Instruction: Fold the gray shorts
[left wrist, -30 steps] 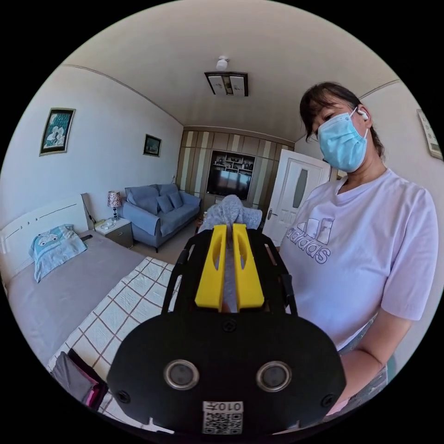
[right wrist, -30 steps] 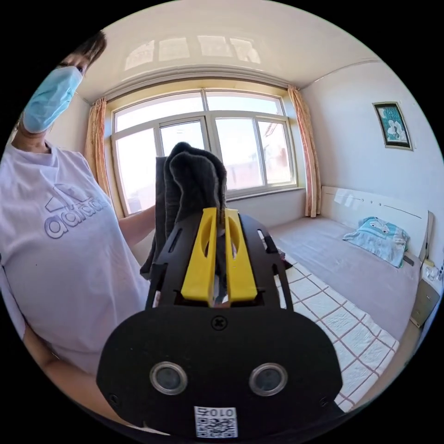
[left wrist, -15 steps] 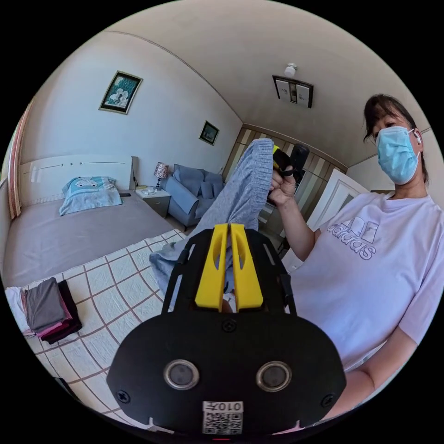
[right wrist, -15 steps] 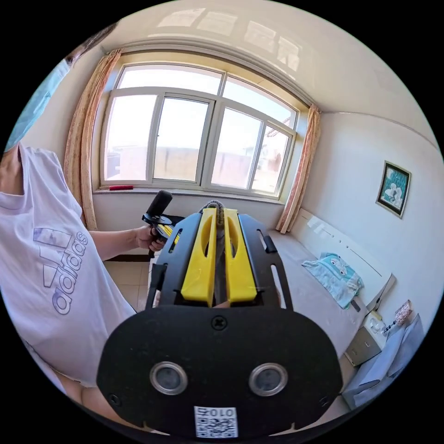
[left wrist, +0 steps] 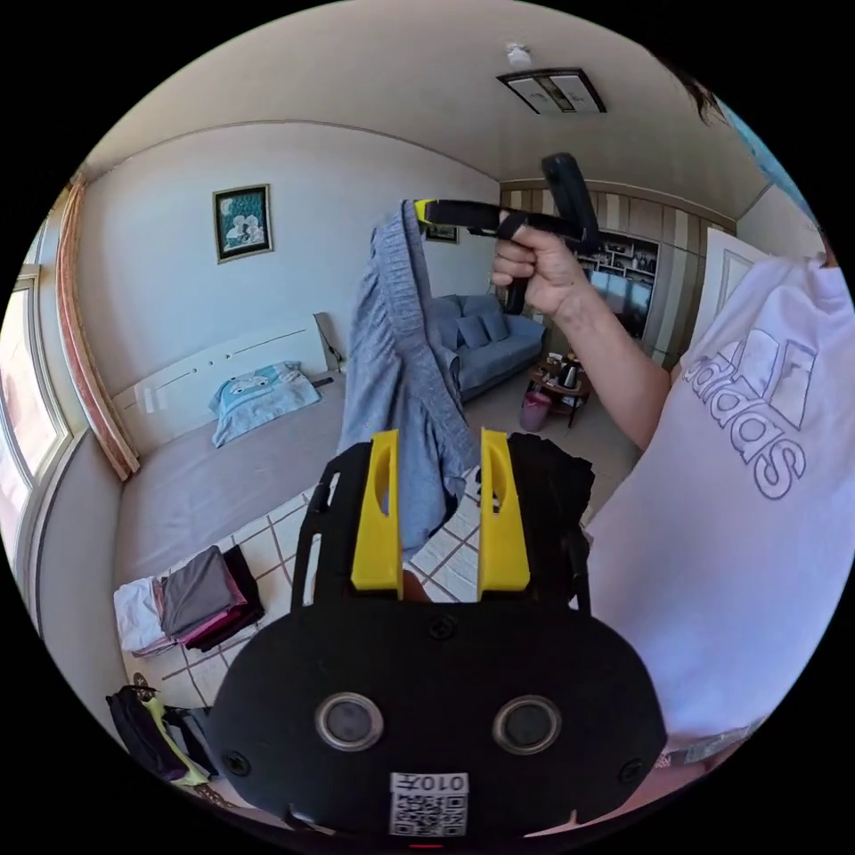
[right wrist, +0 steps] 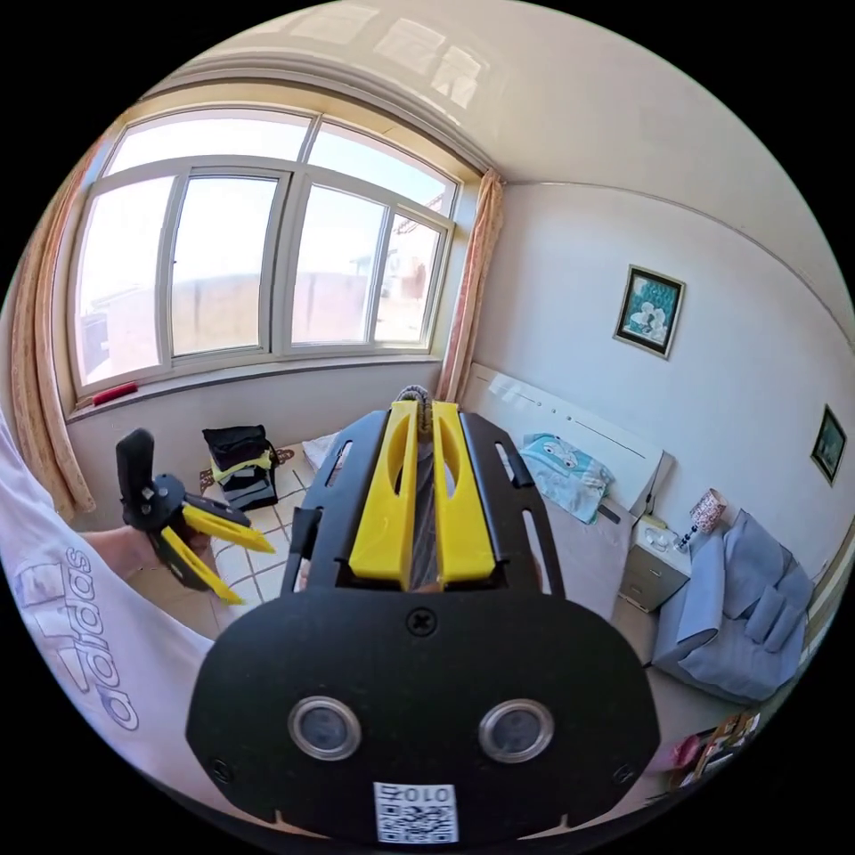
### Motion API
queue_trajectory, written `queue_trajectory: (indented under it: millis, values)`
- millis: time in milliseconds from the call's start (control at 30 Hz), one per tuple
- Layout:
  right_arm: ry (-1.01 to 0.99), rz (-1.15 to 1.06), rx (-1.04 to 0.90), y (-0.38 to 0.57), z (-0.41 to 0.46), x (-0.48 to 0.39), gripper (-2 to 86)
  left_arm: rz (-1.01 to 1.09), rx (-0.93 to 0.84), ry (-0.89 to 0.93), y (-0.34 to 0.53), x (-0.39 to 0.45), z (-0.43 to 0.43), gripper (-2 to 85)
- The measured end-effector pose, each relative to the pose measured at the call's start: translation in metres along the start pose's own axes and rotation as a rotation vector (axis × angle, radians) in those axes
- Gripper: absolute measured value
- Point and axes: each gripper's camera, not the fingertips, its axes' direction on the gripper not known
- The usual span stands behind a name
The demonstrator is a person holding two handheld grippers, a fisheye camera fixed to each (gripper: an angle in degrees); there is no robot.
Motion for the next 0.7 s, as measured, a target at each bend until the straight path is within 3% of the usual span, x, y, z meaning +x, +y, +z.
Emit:
queue_trajectory:
  millis: [167,300,700]
  values:
    - [0.025,-0.003,-0.006,-0.023,0.000,-0.023,4.6,0.026,-0.060,-0.021,0.011,0.037,0.041,16.0]
    - [0.008,-0.031,-0.006,-0.034,0.000,-0.040,4.6,0.012,-0.006,0.107,0.006,0.042,0.056,16.8]
    - [0.036,-0.041,-0.011,-0.043,-0.036,-0.051,4.7,0.011,-0.091,-0.048,0.000,-0.010,0.046,24.3]
